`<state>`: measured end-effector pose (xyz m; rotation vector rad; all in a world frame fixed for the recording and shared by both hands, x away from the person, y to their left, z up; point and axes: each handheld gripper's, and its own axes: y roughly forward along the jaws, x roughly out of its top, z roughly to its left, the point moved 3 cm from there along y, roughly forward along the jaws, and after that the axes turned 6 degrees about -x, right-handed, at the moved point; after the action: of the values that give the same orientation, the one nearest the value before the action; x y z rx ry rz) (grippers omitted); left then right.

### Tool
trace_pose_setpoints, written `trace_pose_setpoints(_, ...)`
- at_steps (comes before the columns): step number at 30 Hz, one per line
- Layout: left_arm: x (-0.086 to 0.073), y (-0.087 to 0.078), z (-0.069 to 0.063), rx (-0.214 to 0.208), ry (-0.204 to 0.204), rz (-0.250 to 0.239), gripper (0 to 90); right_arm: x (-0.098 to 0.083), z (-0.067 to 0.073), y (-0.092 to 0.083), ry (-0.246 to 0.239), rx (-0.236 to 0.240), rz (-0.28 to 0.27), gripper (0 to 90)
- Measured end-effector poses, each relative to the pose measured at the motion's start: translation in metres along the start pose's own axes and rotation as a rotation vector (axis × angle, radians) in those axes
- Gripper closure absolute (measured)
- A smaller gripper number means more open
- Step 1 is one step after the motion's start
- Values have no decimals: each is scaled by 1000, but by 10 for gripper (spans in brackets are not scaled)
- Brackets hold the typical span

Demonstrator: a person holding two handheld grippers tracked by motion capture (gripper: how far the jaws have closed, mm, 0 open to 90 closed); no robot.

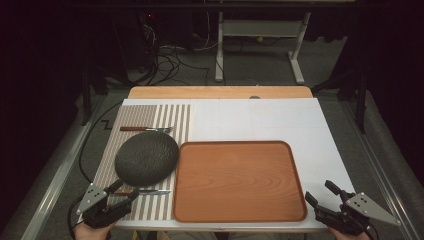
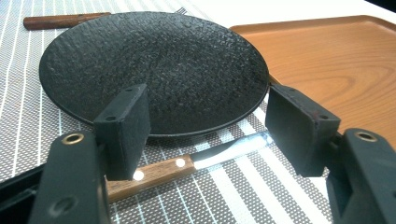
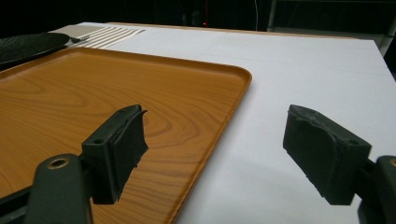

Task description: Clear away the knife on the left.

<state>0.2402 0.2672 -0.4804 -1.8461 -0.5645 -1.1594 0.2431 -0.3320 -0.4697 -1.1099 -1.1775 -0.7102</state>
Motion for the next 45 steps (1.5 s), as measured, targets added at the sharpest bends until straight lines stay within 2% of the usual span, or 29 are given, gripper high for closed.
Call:
trace_pose_setpoints(23, 0, 1, 0, -4, 0, 13, 287, -1, 0, 1, 11, 8, 20, 215)
trace_pose_setpoints(25, 0, 1, 0, 8, 9, 12, 287, -1, 0, 1, 11, 6, 18, 215)
trace_pose_setpoints(27, 1, -1, 1, 37, 14, 2, 287, -1, 0, 1, 8, 8, 18, 216)
trace_pose_setpoints(28, 1, -3, 3, 36, -9, -6, 287, -1, 0, 1, 9, 8, 20, 216)
trace_pose_setpoints(30, 1, -3, 4, 31, -21, 5, 287, -1, 0, 2, 9, 10, 21, 216)
trace_pose_setpoints(39, 3, -2, 1, 32, -5, 15, 287, -1, 0, 1, 6, 10, 26, 227)
trace_pose_setpoints(45, 5, -1, 2, 50, -42, 43, 287, -1, 0, 2, 3, 9, 29, 228)
